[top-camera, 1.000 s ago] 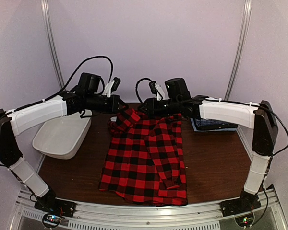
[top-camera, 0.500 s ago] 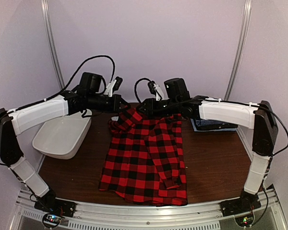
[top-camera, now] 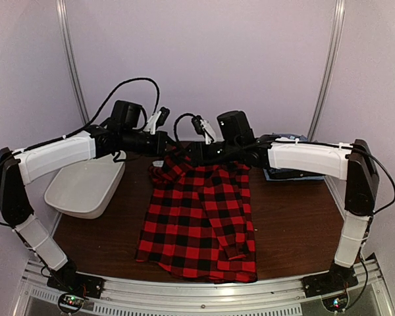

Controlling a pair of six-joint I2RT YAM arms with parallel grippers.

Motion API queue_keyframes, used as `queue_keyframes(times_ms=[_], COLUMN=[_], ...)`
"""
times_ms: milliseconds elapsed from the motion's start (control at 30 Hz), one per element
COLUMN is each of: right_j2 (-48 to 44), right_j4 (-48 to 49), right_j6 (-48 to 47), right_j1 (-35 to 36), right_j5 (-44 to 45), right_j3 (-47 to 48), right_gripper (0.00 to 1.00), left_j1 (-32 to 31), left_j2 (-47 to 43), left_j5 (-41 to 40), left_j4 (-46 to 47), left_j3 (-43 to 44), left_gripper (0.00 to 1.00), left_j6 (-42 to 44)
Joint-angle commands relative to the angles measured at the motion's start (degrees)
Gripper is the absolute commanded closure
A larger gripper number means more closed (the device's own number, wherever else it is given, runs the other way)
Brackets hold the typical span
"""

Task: Fold and stack the long sleeve shirts
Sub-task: Pass from the left arm to the right

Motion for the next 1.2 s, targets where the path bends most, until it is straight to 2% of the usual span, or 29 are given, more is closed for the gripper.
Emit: queue_keyframes(times_ms=[0,67,167,233,367,433,567,700,867,1067,1167], right_j2=[1.5,1.9,2.6,3.0,3.0,2.8,1.9,1.6,0.9,0.9,0.9], right_j4=[1.5,1.4,1.3,1.4,1.2,1.1,0.4,-1.1,-1.4,-2.0,-1.8], right_j6=[-0.9,-0.9,-0.7,-0.6,-0.3,-0.2,-0.2,-0.9,-2.1,-2.9,-2.9], right_j1=[0.5,0.5,0.5,0.5,0.5,0.5,0.3,0.1,-0.1,-0.1,-0.1], right_j5=[-1.1,-0.9,-0.9,-0.9,0.1,1.0,4.1,7.0,9.0,9.8,10.0], right_j3=[2.1,2.5,3.0,3.2,3.3,3.4,3.7,4.5,4.4,4.8,4.6], right_gripper=[0.47,0.48,0.59,0.70,0.98,1.00,1.00,1.00,1.00,1.00,1.00], left_j1=[-0.4,-0.4,-0.4,-0.4,-0.4,-0.4,-0.3,-0.1,1.0,5.1,5.9], left_j2=[0.7,0.7,0.7,0.7,0.4,-0.1,-2.0,-4.6,-10.3,-17.6,-21.3], left_j5=[1.5,1.7,1.9,2.0,1.6,0.8,-3.2,-8.3,-15.7,-24.4,-34.6], left_j4=[2.8,2.9,3.0,3.0,3.0,2.9,0.9,-2.4,-6.0,-9.3,-11.0], left_j3=[1.9,1.9,1.9,1.8,1.6,1.3,0.2,-1.6,-6.0,-10.6,-11.8], left_gripper=[1.00,1.00,1.00,1.00,1.00,0.95,0.68,0.54,0.46,0.41,0.21], left_j6=[0.1,0.0,0.1,0.1,-0.2,-0.3,-0.5,-0.4,-0.4,0.4,-0.1])
